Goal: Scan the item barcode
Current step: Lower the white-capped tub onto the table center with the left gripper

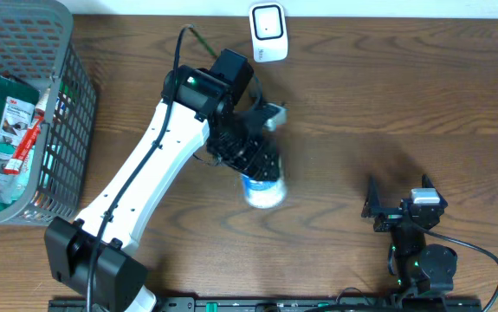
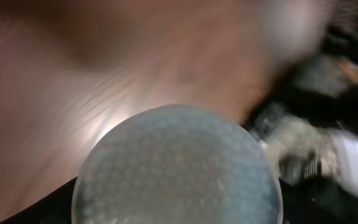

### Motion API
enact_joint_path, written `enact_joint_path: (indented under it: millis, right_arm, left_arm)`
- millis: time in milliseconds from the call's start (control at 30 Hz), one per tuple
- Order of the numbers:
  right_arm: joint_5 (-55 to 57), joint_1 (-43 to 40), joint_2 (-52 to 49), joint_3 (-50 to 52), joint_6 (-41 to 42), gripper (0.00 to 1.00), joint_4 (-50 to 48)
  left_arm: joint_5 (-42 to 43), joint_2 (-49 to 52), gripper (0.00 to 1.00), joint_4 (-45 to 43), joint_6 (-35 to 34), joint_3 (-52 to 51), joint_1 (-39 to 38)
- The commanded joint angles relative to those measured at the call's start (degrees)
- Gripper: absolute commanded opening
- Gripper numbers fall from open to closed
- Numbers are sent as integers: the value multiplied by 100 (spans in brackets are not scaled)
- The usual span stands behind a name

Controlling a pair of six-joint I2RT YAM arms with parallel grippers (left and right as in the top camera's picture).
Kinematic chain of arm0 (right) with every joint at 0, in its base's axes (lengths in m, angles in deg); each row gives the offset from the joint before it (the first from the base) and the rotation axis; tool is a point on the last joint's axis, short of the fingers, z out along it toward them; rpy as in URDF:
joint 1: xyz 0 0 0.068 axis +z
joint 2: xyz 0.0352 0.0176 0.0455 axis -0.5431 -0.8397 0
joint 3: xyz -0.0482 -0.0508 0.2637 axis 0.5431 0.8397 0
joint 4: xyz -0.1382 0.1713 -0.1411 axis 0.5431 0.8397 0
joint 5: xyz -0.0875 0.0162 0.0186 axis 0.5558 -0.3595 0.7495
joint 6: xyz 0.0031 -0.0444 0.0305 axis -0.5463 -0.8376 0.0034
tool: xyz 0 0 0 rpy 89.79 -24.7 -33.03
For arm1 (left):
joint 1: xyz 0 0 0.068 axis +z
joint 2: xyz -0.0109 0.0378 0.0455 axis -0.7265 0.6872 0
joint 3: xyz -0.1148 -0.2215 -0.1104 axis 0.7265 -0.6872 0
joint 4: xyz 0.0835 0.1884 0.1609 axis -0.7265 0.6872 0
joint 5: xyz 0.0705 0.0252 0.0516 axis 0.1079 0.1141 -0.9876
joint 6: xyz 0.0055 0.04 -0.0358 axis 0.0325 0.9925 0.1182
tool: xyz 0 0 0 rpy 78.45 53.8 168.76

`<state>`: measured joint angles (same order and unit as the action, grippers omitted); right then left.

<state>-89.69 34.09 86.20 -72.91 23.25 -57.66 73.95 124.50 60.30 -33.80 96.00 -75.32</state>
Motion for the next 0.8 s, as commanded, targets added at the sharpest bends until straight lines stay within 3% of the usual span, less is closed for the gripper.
enact_joint_path:
  millis: [0,200,633,667,733,767]
  right_arm:
    - [57,-35,24,4,59,99,22]
    - [57,-35,24,4,59,99,22]
    - [57,-35,24,4,59,99,22]
    - [57,-35,24,4,59,99,22]
    - [57,-35,24,4,59,99,22]
    - [57,-35,24,4,59,99,22]
  left_arm:
    - [-2068,114,59,146,-2959,52,-31]
    - [-3062,647,59,52,-3694,-46,-498]
    - [-2627,2157,59,-197,-3661,-50,-909]
    - [-2590,2177,64,-295,-3659,-50,-911]
    - [-2590,2175,83,-439,-3659,-48,-911]
    - [-2590,2175,86,-485,-3659,-48,-909]
